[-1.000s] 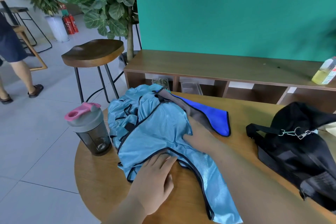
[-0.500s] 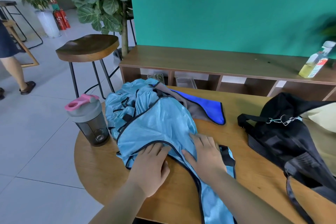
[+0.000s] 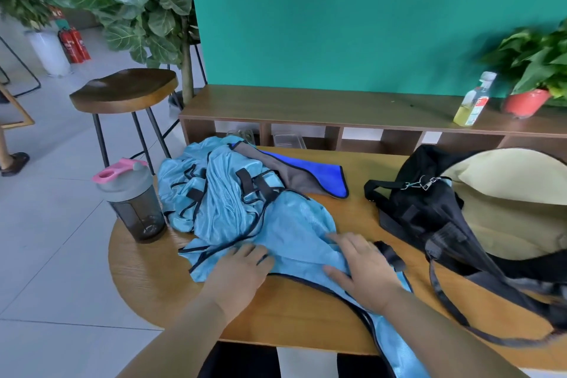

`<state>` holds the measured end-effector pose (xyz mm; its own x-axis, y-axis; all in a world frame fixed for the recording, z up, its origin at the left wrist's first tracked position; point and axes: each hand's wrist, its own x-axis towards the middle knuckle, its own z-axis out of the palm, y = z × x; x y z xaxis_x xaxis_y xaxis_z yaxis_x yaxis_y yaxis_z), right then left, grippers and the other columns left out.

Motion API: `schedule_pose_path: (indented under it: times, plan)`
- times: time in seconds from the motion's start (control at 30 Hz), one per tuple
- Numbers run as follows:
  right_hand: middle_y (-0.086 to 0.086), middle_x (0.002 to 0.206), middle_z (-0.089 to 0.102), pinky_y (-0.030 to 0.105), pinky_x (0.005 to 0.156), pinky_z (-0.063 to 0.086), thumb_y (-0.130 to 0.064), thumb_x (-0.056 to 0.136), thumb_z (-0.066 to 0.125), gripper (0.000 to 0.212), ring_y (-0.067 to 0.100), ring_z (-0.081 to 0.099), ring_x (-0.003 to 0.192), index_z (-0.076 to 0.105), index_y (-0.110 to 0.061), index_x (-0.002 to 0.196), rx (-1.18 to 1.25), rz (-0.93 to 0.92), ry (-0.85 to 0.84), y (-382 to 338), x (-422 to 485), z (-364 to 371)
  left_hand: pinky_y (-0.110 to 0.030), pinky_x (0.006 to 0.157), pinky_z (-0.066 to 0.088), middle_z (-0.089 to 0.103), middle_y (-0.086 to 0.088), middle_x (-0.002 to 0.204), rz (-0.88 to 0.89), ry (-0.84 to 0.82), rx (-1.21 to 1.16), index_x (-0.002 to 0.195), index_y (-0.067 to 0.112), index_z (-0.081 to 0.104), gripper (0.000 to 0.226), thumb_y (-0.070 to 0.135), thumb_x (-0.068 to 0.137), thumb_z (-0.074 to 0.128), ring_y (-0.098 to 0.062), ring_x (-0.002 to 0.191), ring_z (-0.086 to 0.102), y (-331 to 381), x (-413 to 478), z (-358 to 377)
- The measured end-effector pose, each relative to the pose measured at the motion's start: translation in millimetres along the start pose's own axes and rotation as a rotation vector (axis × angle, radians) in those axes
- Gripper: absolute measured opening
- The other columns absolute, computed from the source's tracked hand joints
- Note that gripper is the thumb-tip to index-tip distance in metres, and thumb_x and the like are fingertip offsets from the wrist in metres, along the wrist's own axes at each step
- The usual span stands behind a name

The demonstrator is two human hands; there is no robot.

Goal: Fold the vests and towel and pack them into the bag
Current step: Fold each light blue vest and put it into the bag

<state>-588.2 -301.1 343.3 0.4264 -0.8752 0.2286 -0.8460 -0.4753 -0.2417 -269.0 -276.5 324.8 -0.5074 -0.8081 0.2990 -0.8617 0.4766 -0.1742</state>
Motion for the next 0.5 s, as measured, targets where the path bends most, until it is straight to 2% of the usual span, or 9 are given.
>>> schedule_pose_path:
  times: [0.07, 0.17, 0.23, 0.3, 0.4, 0.5]
  plan:
    - [-0.015, 0.148, 0.037, 0.033, 0.119, 0.034, -0.082, 0.097, 0.026, 0.079, 0.009, 0.033, 0.139, 0.028, -0.035, 0.161, 0.046, 0.160, -0.033, 20, -9, -10, -0.037, 0.073, 0.061, 0.066, 0.004, 0.110, 0.004, -0.031, -0.027, 0.111, 0.026, 0.070, 0.050, 0.019, 0.068, 0.093, -0.022, 0.096, 0.064, 4, 1, 1]
    - [-0.004, 0.169, 0.017, 0.044, 0.128, 0.022, -0.085, 0.093, 0.013, 0.089, 0.018, 0.009, 0.157, 0.019, -0.034, 0.165, -0.025, 0.419, -0.109, 48, -15, -21, -0.034, 0.069, 0.058, 0.064, 0.005, 0.106, 0.017, 0.001, -0.068, 0.107, 0.026, 0.069, 0.028, 0.026, 0.082, 0.082, -0.021, 0.093, 0.064, 18, 8, -4]
    - [0.000, 0.174, 0.003, 0.047, 0.130, 0.014, -0.085, 0.093, 0.015, 0.089, 0.021, 0.000, 0.160, 0.010, -0.035, 0.167, -0.092, 0.546, -0.170, 62, -19, -24, -0.034, 0.077, 0.058, 0.062, 0.007, 0.112, -0.015, -0.006, -0.098, 0.112, 0.028, 0.068, 0.022, 0.032, 0.091, 0.072, -0.019, 0.102, 0.063, 33, 18, -10]
    - [0.000, 0.175, -0.005, 0.048, 0.131, 0.009, -0.086, 0.091, 0.012, 0.091, 0.021, -0.006, 0.161, 0.003, -0.037, 0.167, -0.116, 0.567, -0.198, 71, -19, -27, -0.035, 0.090, 0.056, 0.059, 0.008, 0.121, -0.072, -0.028, -0.126, 0.122, 0.030, 0.065, 0.026, 0.038, 0.097, 0.062, -0.019, 0.114, 0.059, 47, 26, -12]
    - [0.002, 0.175, -0.010, 0.047, 0.131, 0.001, -0.087, 0.088, 0.004, 0.094, 0.021, -0.010, 0.161, -0.001, -0.037, 0.167, -0.127, 0.572, -0.222, 79, -15, -30, -0.038, 0.106, 0.050, 0.055, 0.008, 0.134, -0.149, -0.052, -0.156, 0.135, 0.031, 0.060, 0.035, 0.041, 0.101, 0.053, -0.019, 0.127, 0.054, 61, 37, -11]
    - [0.005, 0.175, -0.009, 0.047, 0.131, -0.001, -0.086, 0.090, 0.006, 0.092, 0.023, -0.010, 0.161, 0.001, -0.036, 0.167, -0.128, 0.598, -0.222, 88, -8, -32, -0.037, 0.111, 0.047, 0.053, 0.009, 0.140, -0.181, -0.054, -0.180, 0.140, 0.031, 0.057, 0.039, 0.040, 0.103, 0.053, -0.018, 0.132, 0.052, 63, 50, -7]
